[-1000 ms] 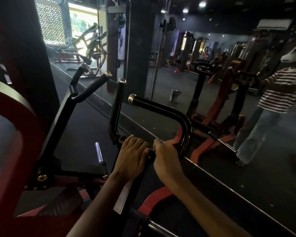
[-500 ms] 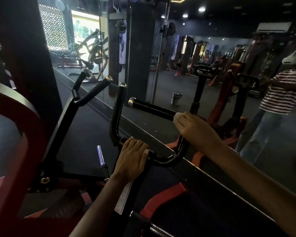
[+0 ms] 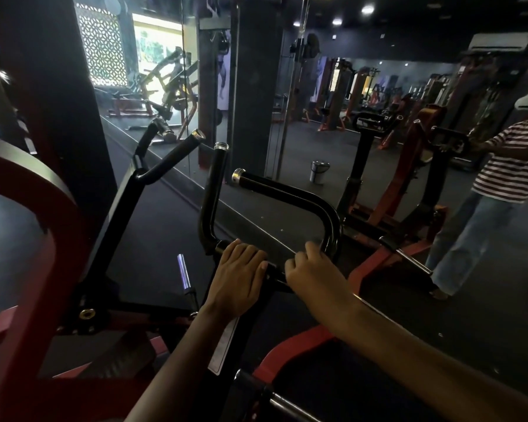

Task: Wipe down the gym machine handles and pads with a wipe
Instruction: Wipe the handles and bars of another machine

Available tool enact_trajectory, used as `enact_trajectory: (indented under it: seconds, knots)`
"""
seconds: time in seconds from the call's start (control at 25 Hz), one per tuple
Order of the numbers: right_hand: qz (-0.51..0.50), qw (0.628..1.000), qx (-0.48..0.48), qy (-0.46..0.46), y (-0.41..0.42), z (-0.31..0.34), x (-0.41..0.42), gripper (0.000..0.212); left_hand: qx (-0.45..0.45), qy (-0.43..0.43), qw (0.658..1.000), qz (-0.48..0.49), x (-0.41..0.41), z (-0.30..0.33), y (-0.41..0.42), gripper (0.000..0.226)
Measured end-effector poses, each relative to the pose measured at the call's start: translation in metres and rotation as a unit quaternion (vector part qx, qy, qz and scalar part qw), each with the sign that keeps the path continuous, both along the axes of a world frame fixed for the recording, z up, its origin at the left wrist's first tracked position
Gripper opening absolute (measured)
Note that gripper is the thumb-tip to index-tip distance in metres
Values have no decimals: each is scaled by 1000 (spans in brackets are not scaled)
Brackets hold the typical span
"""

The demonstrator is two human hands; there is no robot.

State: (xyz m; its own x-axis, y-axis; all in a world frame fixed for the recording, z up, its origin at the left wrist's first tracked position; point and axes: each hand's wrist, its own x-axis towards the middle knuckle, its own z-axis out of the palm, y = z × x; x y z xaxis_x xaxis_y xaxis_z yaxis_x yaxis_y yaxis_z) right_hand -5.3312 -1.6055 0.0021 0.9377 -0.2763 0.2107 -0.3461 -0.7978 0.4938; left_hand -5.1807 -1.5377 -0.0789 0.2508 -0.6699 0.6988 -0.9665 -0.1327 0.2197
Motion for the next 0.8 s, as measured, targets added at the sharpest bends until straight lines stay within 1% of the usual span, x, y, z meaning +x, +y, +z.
enact_trajectory:
  seconds: [0.04,0.12,0.16,0.2,0.24,0.28,0.4,0.48,0.52,0.56,0.64,0.68,0.72,0.8]
  knots:
    - [-25,999,29,-13,8,-5,1,36,1,0,1000,0,0,0,0,35]
    - [-49,992,97,-71,18,-10,2,35,1,-1,1000,0,0,0,0,35]
    - [-54,982,155,-88,21,-12,4,32,1,1,1000,0,0,-1,-1,36]
    - [-60,967,219,-113,22,-15,6,30,0,3,1000,-1,0,-2,-1,36]
    - [-57,947,272,-159,23,-19,8,30,-4,5,1000,-3,1,-2,-2,36]
    - [-53,932,296,-204,23,-22,11,31,-8,4,1000,-5,0,-2,-3,36]
    - [-15,891,335,-307,22,-36,11,31,-20,-9,1000,-6,0,-2,-3,32]
    - [45,842,375,-385,19,-32,-5,26,-31,-15,999,-12,0,-2,-2,29]
    - [73,813,369,-444,14,-25,-17,26,-39,-16,999,-14,-1,-2,-2,28]
    - [89,782,344,-512,5,-16,-29,27,-47,-16,999,-14,-1,-1,-3,28]
    - [71,725,295,-619,-26,-1,-44,27,-52,-17,998,-9,-3,0,-5,28]
    - [52,702,298,-645,-42,7,-45,26,-52,-20,998,-5,-4,0,-4,28]
    - [42,693,322,-643,-55,13,-42,26,-54,-23,998,-1,-4,0,-4,28]
    - [51,704,399,-586,-69,15,-34,29,-50,-25,998,2,-4,0,-4,30]
